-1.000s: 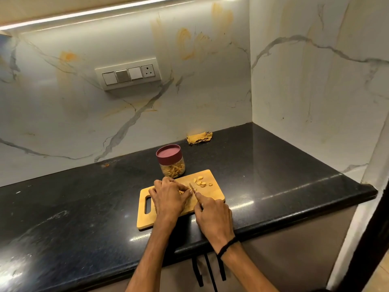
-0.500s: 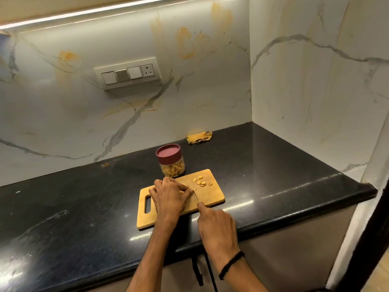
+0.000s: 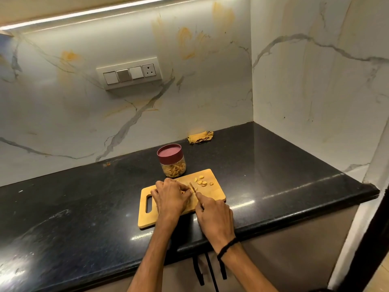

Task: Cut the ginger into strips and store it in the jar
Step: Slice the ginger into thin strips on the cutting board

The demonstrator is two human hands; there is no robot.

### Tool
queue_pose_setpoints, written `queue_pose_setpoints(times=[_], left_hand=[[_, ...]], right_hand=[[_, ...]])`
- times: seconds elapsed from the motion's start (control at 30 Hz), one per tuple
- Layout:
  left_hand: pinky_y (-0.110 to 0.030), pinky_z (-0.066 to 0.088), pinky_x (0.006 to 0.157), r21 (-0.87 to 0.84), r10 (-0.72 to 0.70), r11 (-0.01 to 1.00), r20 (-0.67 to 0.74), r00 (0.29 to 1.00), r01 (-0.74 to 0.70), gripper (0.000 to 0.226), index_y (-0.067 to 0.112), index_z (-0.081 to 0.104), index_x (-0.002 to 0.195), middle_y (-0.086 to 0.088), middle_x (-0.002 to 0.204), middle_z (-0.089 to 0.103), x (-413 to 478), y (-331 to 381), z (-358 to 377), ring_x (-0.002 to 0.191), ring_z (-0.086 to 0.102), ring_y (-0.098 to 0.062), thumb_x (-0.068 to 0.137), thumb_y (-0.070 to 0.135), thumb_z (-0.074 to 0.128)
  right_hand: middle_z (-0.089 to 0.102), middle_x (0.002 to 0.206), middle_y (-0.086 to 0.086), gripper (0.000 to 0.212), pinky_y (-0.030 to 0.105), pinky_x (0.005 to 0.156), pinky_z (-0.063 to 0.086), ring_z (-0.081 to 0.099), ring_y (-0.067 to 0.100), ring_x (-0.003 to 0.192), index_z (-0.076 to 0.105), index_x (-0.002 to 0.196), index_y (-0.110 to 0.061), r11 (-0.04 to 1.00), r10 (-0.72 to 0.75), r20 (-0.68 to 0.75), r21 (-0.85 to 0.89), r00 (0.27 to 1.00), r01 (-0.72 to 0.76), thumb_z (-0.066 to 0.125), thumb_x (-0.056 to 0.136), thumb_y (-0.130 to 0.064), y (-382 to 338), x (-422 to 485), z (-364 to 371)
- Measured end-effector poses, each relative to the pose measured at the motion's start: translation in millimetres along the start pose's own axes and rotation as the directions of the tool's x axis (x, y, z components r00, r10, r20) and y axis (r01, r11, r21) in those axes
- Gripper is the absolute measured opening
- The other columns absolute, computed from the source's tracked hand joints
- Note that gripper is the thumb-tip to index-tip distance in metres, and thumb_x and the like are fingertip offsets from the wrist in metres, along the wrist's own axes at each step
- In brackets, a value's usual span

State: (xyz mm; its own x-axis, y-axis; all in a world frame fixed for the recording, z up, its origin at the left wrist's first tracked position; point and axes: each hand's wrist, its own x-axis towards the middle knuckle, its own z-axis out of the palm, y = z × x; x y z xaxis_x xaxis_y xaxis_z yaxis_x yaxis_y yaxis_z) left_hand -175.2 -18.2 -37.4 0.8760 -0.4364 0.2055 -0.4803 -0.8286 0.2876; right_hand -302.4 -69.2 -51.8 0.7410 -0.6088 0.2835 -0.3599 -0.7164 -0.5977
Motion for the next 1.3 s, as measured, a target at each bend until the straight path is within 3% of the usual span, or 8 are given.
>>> queue_pose_setpoints(times=[0.13,0.3,0.4,0.53,0.8,0.9,1.07,1.3], left_hand=[[-0.037,0.031,0.096,0.007,-0.002,1.000,0.005,1.000,0.002,0.026,0.035,0.075,0.112,0.003,0.128,0.053,0.2,-0.1,-0.7,0.116,0.039,-0.019,0.090,0.046,0.070],[-0.037,0.031,0.097,0.001,0.010,1.000,0.001,1.000,-0.010,0.025,0.036,0.075,0.113,0.004,0.128,0.053,-0.3,-0.3,-0.7,0.117,0.039,-0.019,0.090,0.045,0.070],[-0.038,0.032,0.097,0.020,0.021,1.000,-0.004,1.000,-0.021,0.025,0.037,0.074,0.113,0.004,0.128,0.053,-1.0,-0.3,-0.6,0.116,0.039,-0.019,0.091,0.046,0.069],[-0.038,0.032,0.097,0.027,0.013,1.000,-0.003,1.000,-0.013,0.027,0.037,0.074,0.113,0.003,0.127,0.053,-0.6,-0.4,-1.4,0.115,0.039,-0.019,0.089,0.047,0.070],[-0.038,0.032,0.098,0.007,-0.004,1.000,-0.038,0.999,0.005,0.025,0.035,0.075,0.107,0.004,0.128,0.053,-1.1,-1.7,1.7,0.117,0.039,-0.019,0.086,0.048,0.073],[-0.038,0.031,0.098,-0.002,-0.007,1.000,-0.038,0.999,0.007,0.022,0.036,0.076,0.106,0.004,0.127,0.053,-1.1,-1.5,2.4,0.117,0.039,-0.019,0.087,0.047,0.073],[-0.038,0.031,0.098,-0.006,-0.014,1.000,-0.031,0.999,0.014,0.021,0.035,0.076,0.106,0.004,0.127,0.053,-1.1,-1.4,3.5,0.117,0.039,-0.018,0.087,0.045,0.073],[-0.038,0.031,0.099,-0.010,-0.020,1.000,-0.034,0.999,0.020,0.022,0.033,0.076,0.107,0.004,0.126,0.053,0.5,0.6,3.0,0.118,0.039,-0.019,0.088,0.043,0.072]], right_hand=[[0.068,0.105,-0.002,0.039,0.028,0.077,0.049,0.063,0.015,0.091,0.044,0.142,-0.035,0.999,-0.010,0.006,-0.037,1.000,0.010,0.035,0.104,-0.036,-1.4,4.4,1.3],[0.068,0.101,0.000,0.035,0.025,0.067,0.040,0.064,0.016,0.089,0.048,0.137,-0.032,0.995,-0.030,0.015,-0.091,0.999,0.031,0.035,0.105,-0.033,-3.0,6.1,4.0],[0.067,0.101,0.003,0.030,0.030,0.069,0.045,0.065,0.019,0.091,0.052,0.130,-0.025,0.987,-0.011,0.053,-0.162,0.999,0.019,0.035,0.105,-0.027,-7.6,8.4,6.5],[0.065,0.103,0.004,0.034,0.028,0.064,0.035,0.064,0.020,0.090,0.042,0.138,-0.023,0.975,-0.022,0.061,-0.220,0.998,0.035,0.033,0.105,-0.022,-5.9,-4.2,6.5],[0.065,0.098,-0.003,0.040,0.021,0.067,0.035,0.051,0.011,0.076,0.038,0.144,-0.036,0.998,-0.004,-0.019,-0.065,1.000,0.003,0.037,0.104,-0.034,7.0,-18.0,-15.2],[0.066,0.109,-0.004,0.040,0.020,0.069,0.037,0.061,0.013,0.091,0.041,0.144,-0.037,1.000,-0.010,0.002,-0.013,1.000,0.010,0.038,0.103,-0.038,1.1,-9.6,-16.9],[0.066,0.112,-0.003,0.038,0.019,0.066,0.032,0.062,0.013,0.095,0.045,0.141,-0.035,0.999,-0.019,0.043,-0.039,0.999,0.020,0.034,0.104,-0.038,-3.5,-0.2,-6.8],[0.067,0.108,0.001,0.032,0.023,0.066,0.037,0.064,0.017,0.094,0.052,0.133,-0.028,0.990,-0.040,0.054,-0.130,0.998,0.047,0.038,0.105,-0.032,-5.5,8.1,1.1]])
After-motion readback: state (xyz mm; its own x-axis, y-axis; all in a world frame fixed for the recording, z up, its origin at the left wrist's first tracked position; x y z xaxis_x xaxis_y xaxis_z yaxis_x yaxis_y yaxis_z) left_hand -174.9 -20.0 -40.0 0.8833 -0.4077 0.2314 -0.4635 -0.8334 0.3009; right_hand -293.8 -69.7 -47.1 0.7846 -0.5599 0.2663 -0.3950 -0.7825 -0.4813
